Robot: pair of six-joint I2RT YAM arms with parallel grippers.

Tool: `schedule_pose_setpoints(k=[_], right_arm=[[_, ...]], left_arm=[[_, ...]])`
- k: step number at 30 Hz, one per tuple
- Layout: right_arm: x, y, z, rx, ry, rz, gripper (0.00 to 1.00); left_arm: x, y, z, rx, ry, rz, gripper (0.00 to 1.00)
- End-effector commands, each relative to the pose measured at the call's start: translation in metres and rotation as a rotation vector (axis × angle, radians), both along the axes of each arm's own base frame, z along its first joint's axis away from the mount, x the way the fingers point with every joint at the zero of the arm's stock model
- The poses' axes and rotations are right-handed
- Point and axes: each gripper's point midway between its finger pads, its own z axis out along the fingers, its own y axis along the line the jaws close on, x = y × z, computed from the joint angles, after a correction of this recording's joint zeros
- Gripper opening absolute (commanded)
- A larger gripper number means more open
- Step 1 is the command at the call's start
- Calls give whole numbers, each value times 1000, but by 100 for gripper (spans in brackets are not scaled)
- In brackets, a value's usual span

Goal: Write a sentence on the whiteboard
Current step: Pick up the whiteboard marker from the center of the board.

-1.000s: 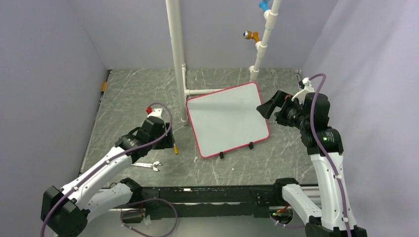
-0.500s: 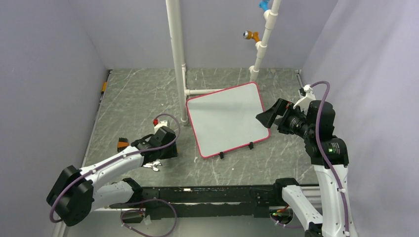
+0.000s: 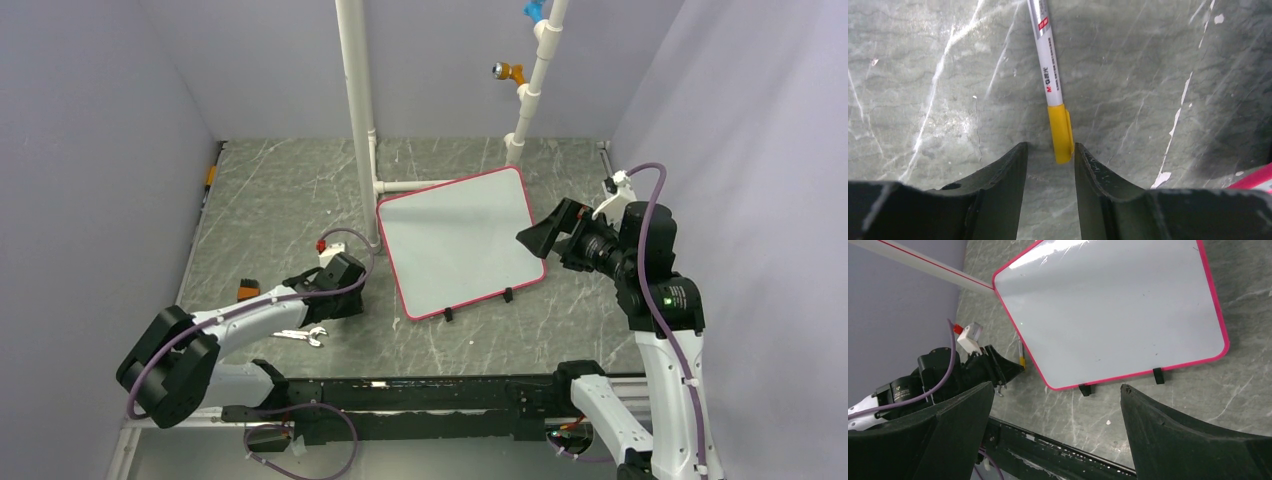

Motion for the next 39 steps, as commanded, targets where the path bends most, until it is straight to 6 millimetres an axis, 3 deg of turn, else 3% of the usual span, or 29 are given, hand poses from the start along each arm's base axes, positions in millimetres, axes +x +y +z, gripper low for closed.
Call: schedule_pose_setpoints(k=[1, 8, 12, 15, 22, 34, 39], right_arm=[[0, 2, 9, 14, -16, 3, 100], [0, 1, 3, 2, 1, 1, 100], [0, 3, 0, 7, 9, 15, 100], [-1, 9, -2, 23, 15, 53, 100], [-4, 33, 3, 114, -6, 204, 100], [-6, 65, 8, 246, -39, 427, 100], [-8, 76, 11, 278, -40, 507, 100]], left_arm=[[18, -14, 6, -50, -55, 28, 43], [19, -12, -1, -35, -47, 50, 30], [16, -6, -3, -15, -27, 79, 0], [14, -3, 4, -13, -36, 78, 0], [5, 3, 46, -54, -120, 2, 0], [-16, 9, 147, -72, -330, -283, 0], [-31, 9, 170, -65, -350, -416, 0]])
